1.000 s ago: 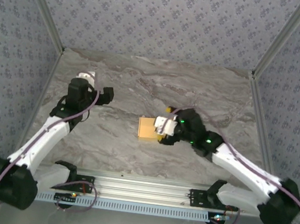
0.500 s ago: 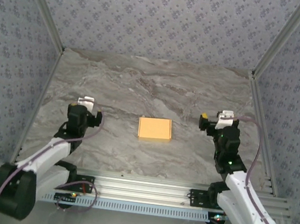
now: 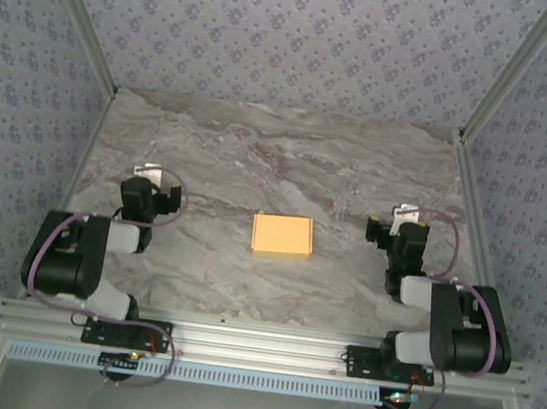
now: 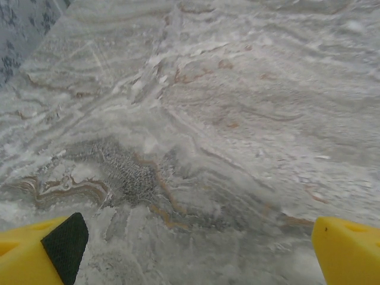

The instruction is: Fold the paper box

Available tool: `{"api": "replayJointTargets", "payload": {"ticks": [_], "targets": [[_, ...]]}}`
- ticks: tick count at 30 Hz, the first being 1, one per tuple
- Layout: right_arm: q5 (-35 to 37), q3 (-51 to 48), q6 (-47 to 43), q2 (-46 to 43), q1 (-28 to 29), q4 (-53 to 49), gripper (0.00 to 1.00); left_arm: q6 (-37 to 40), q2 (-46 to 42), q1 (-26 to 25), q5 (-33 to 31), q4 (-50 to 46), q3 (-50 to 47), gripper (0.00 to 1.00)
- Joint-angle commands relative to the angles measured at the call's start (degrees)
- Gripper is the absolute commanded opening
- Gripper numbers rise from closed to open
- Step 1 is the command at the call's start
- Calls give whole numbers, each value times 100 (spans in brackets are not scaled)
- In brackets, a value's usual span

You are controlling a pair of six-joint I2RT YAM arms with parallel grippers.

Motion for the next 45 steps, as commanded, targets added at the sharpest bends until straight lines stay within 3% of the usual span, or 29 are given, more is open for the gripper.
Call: {"api": "replayJointTargets", "payload": {"ticks": [1,3,4,14,18,45], "targets": [[-495,47,-135,471,-135,1128,100,-240,113,125,178,821,55,99],[-272,112,-94,834,-98,1439,100,-276,74,183,325,389,237,99],[-215,229,-73,668,-99,899,100,-280,64,199,396,362,229,99],[-562,516,59,756,-324,481,100,-255,59,197,425,328,247,99],[-327,779,207,734,-356,-13,100,-224,58,187,439,328,247,99],[-601,859,153,756,-387,-150,100,-227,58,175,429,329,248,99]]}}
